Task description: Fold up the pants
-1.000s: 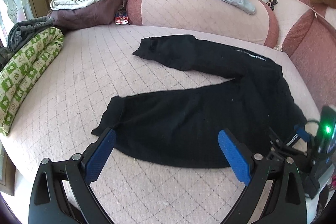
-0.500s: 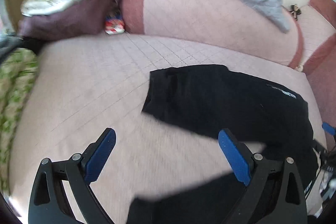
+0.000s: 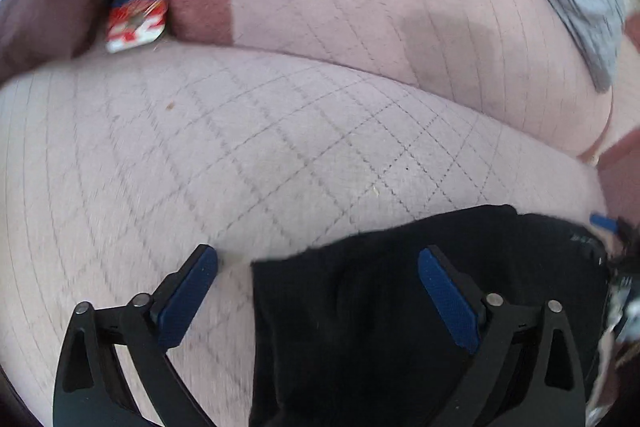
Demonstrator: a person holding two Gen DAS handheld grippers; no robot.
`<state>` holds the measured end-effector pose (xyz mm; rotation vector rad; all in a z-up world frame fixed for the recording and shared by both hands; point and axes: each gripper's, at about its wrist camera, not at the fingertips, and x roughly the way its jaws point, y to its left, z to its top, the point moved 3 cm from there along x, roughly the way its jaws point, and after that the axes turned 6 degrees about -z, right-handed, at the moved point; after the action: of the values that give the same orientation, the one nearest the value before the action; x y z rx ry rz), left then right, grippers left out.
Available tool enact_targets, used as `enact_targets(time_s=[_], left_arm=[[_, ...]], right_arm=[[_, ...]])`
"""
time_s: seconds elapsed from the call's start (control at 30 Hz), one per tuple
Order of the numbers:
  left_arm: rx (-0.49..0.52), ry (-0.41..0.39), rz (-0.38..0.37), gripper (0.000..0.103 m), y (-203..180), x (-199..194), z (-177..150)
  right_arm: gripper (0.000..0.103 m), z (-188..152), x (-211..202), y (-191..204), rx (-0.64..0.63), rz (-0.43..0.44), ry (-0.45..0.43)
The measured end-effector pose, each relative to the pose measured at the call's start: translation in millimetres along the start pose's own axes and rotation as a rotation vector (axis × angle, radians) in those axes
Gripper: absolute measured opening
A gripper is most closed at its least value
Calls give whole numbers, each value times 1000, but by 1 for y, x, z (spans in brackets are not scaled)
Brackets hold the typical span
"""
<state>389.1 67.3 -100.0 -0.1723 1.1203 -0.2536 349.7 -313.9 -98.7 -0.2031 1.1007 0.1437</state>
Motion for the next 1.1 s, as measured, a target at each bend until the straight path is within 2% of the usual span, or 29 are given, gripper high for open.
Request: enact_targets(time_s=[0.07, 0.1, 0.13, 0.17, 0.2, 0.23, 0.27, 0.33, 0.4, 0.53, 0.67, 0.77, 0.9, 1.0, 1.1], left_arm=[[39, 9, 12, 100, -6, 4, 1], [60, 10, 16, 93, -10, 4, -1], [97, 3, 40, 58, -16, 3, -3], [133, -7, 73, 16, -21, 1, -5], [142, 4, 26, 14, -25, -3, -6], [125, 7, -2, 14, -26, -6, -6], [120, -3, 1, 14, -27, -10, -6], [124, -37, 26, 14, -30, -23, -2], [118, -54, 17, 14, -32, -36, -6], [152, -124, 46, 13, -43, -78, -20], [190, -191, 41, 14, -58, -130, -49], [197, -239, 33, 14, -68, -168, -85], [214, -274, 34, 14, -79, -207, -156], [216, -274, 40, 14, -82, -218, -204], [211, -227, 91, 19, -76, -211, -255]], right_arm=[[101, 2, 18, 2, -9, 24, 49], [102, 3, 21, 4, -8, 28, 43], [96, 3, 19, 8, -16, 30, 26], [88, 1, 16, 13, -24, 52, 18], [63, 0, 12, 16, -24, 76, 9], [30, 0, 7, 20, -17, 100, 3], [22, 0, 2, 22, 1, 118, 11], [17, -1, -13, 22, 22, 109, -5], [14, -5, -26, 26, 22, 96, -18], [13, -19, -64, 33, 30, 69, -49], [12, -49, -112, 45, 25, 43, -72], [10, -84, -142, 59, 22, 42, -76], [10, -139, -170, 77, 32, 50, -77], [8, -184, -182, 94, 36, 58, -53], [8, -227, -183, 112, 34, 79, 0]])
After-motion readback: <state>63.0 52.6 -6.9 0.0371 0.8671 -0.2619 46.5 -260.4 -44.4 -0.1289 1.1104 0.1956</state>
